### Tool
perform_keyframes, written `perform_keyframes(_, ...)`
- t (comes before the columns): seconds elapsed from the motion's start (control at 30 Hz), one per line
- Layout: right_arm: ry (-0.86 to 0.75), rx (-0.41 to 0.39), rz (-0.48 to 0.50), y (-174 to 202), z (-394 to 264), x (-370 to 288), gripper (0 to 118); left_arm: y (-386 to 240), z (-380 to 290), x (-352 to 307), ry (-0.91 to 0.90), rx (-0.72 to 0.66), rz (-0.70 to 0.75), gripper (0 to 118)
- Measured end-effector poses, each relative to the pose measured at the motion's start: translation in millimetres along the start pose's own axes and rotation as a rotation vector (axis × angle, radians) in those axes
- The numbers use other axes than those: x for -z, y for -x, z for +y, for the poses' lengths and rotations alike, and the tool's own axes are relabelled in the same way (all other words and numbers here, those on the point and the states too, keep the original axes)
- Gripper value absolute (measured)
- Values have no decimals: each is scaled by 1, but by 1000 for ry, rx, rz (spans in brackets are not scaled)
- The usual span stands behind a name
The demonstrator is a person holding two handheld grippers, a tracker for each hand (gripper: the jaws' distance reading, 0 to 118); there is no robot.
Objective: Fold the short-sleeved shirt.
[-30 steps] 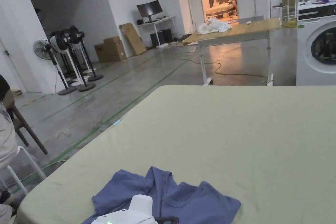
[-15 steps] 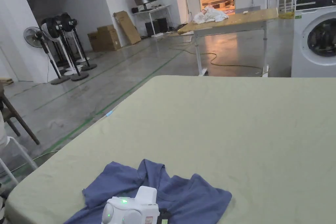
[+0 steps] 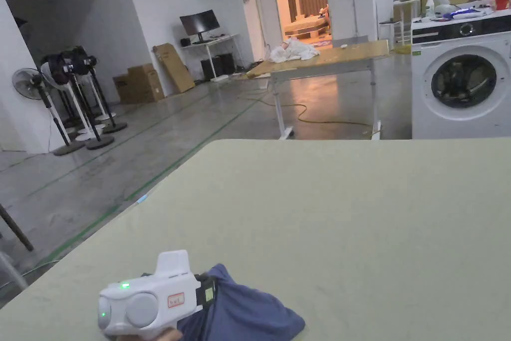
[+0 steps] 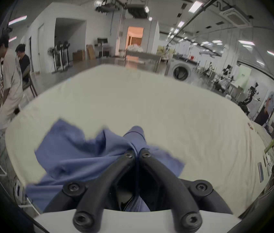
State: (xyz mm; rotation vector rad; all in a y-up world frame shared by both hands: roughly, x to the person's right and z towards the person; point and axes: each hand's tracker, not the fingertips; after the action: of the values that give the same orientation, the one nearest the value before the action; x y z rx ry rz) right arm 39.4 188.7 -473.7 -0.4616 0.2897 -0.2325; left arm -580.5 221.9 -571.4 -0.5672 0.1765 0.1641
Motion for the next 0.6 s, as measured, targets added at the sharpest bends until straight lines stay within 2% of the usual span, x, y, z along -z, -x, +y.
perform_keyframes(0.03, -8, 0, -4, 17, 7, -8, 0, -10, 14, -4, -23, -2, -35, 0)
perform_keyframes(0.13, -37, -2, -11, 21, 10, -22, 0, -52, 54, -10, -121, -52, -178, 0)
perform_keyframes(0.3, -78, 5, -71, 0, 4, -44, 0, -175, 73, 5, -112, 145, -382, 0)
perform_keyframes(0.47, -101, 40, -135, -29, -2, -68, 0, -308, 11, 30, 27, 186, -676, 0)
perform_keyframes(0.5, -105, 47, -153, -32, -2, -73, 0, -340, -13, 34, 88, 224, -742, 0)
perform_keyframes(0.6, -118, 55, -196, -41, -7, -91, 0, -416, -89, 28, 227, 409, -814, 0)
